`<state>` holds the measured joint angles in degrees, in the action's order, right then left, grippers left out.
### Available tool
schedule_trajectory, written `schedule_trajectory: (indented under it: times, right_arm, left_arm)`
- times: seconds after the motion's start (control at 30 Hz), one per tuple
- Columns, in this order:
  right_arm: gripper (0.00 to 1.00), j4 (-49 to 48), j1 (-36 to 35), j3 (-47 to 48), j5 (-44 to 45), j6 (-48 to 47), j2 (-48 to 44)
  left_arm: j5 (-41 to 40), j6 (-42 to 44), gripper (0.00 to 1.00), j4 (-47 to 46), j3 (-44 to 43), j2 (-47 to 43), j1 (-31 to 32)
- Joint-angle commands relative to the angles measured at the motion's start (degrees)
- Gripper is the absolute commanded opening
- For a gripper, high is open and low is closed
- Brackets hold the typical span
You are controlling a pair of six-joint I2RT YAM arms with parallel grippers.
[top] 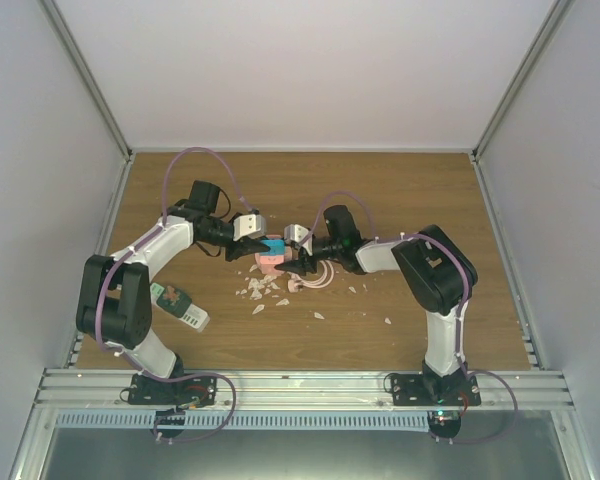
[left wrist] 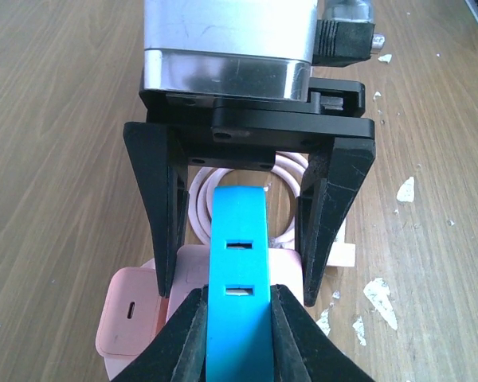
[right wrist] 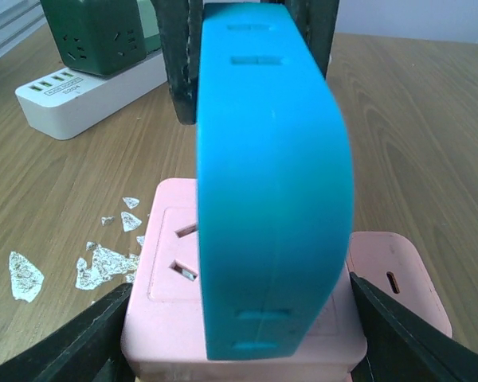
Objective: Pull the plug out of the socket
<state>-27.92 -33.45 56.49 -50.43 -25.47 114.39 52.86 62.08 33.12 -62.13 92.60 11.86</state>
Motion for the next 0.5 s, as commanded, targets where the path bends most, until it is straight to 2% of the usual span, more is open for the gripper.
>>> schedule_trajectory:
  times: [0.0, 0.17, 0.47]
  right_arm:
    - [0.49, 1.2, -0.4, 0.4, 2.2, -0.8, 2.4]
    - [0.4, 2.8, -0.1, 0.7, 2.7, -1.5, 2.9]
    - [0.32, 3.3, 0.7, 0.7, 3.0, -1.2, 3.8]
  left_arm:
    - [6.5, -3.3, 0.13, -3.2, 0.8, -2.9, 0.4]
    - [8.7, -6.3, 0.09, -5.7, 1.0, -3.9, -0.1]
    - [13.7, -9.1, 0.04, -6.7, -0.6, -4.1, -1.8]
